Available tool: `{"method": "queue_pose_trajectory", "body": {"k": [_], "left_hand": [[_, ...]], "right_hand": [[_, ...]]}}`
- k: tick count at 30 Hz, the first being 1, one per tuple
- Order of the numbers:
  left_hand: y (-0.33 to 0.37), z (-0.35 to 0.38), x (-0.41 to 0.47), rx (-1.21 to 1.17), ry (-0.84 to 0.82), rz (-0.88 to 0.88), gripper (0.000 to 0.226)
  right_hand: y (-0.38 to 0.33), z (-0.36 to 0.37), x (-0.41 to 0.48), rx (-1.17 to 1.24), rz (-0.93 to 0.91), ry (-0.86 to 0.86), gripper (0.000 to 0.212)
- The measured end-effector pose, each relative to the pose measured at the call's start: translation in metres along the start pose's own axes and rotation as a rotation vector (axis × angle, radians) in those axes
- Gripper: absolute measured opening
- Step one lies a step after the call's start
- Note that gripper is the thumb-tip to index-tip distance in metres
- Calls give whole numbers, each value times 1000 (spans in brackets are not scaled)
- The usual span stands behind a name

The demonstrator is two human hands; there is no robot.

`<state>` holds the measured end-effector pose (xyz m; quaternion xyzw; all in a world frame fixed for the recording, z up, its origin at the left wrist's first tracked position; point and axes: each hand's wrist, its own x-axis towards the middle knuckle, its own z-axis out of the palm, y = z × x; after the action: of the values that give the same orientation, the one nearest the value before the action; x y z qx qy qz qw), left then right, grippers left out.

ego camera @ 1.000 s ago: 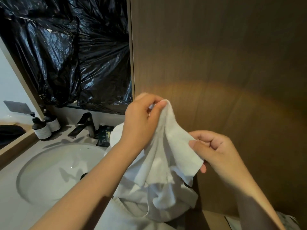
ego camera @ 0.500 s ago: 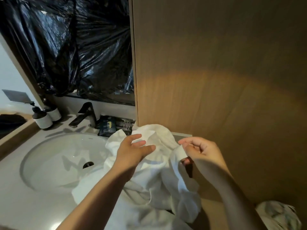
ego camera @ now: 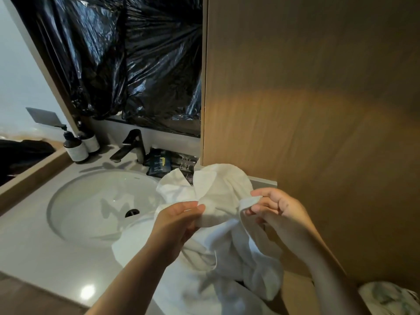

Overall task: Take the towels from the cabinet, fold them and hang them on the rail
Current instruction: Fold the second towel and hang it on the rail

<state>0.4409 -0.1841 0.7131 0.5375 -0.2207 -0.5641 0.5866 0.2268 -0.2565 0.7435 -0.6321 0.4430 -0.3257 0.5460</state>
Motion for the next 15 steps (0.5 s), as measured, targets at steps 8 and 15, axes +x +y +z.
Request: {"method": "queue_pose_trajectory", "body": {"k": [8, 15], "left_hand": [[5, 3, -10, -176, -178, -29, 22], [2, 1, -13, 110, 136, 184, 6]], "right_hand": [[12, 1, 0, -152, -57, 148, 5], [4, 4, -3, -177, -130, 151, 11]]}}
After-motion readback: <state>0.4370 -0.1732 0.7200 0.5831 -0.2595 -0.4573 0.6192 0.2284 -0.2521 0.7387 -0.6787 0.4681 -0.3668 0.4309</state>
